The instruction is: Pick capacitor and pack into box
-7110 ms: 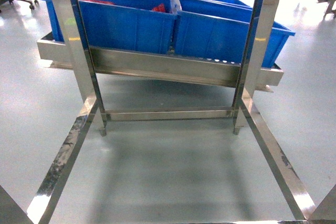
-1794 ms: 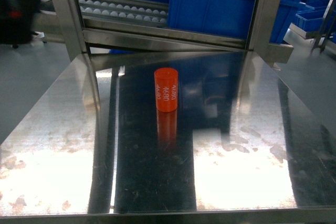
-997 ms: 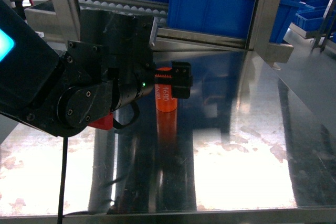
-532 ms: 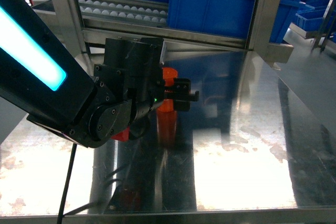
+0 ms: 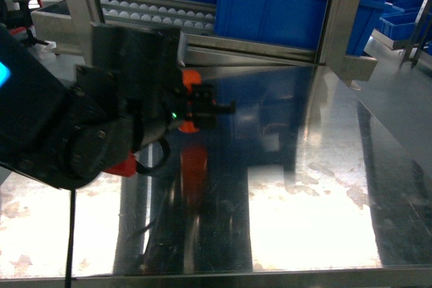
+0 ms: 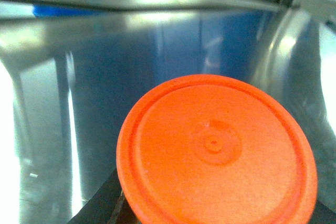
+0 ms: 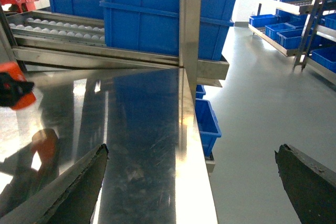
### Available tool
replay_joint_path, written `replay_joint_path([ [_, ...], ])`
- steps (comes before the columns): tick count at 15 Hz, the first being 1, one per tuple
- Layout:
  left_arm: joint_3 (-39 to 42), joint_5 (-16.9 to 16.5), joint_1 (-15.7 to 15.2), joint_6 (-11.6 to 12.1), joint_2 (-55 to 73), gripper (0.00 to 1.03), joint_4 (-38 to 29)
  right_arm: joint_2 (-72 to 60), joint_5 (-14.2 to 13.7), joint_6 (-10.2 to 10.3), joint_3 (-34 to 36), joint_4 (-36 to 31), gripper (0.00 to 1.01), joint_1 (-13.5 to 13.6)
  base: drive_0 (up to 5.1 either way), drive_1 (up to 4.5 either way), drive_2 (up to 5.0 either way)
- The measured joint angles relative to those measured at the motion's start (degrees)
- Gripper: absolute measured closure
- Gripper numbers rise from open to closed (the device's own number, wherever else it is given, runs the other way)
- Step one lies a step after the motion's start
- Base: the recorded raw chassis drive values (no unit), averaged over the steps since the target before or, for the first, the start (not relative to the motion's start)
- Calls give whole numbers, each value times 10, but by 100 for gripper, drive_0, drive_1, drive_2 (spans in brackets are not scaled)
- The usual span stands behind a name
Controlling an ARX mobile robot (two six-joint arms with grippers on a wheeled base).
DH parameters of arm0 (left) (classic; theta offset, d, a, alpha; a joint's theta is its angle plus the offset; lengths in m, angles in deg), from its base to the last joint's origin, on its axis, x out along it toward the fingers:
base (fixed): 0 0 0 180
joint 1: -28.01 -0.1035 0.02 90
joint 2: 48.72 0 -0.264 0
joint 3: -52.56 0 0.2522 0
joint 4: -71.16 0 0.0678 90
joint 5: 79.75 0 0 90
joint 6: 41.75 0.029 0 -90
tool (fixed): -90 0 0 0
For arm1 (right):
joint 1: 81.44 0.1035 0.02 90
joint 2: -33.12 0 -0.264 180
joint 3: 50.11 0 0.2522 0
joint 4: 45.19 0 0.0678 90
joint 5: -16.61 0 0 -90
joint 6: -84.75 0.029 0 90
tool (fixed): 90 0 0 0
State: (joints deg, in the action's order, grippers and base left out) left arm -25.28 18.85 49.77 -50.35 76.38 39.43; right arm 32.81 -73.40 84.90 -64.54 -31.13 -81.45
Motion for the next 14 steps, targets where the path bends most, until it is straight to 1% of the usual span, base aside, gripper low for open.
replay_joint_path([
  [1,35,12,-12,0,-56,58,-17,0,0,0,0,0,3,0,0,0,0],
  [2,81,33,-22,1,-129,58,-40,0,0,0,0,0,3,0,0,0,0],
  [4,177,70,-33,1,-257,58,-45,0,0,0,0,0,3,0,0,0,0],
  [5,231,96,-33,14,-317,58,-49,0,0,0,0,0,3,0,0,0,0],
  [6,276,125,-33,32,-381,58,-40,0,0,0,0,0,3,0,0,0,0],
  [7,308,147,-29,44,-439,58,-24,0,0,0,0,0,3,0,0,0,0],
  [8,339,173,-17,52,-506,58,-7,0,0,0,0,0,3,0,0,0,0],
  [9,365,196,-2,54,-564,58,19,0,0,0,0,0,3,0,0,0,0],
  [10,385,218,13,57,-607,58,31,0,0,0,0,0,3,0,0,0,0],
  [11,396,231,25,60,-642,58,34,0,0,0,0,0,3,0,0,0,0],
  [12,395,234,25,61,-652,58,26,0,0,0,0,0,3,0,0,0,0],
  [14,395,238,23,61,-645,58,33,0,0,0,0,0,3,0,0,0,0],
])
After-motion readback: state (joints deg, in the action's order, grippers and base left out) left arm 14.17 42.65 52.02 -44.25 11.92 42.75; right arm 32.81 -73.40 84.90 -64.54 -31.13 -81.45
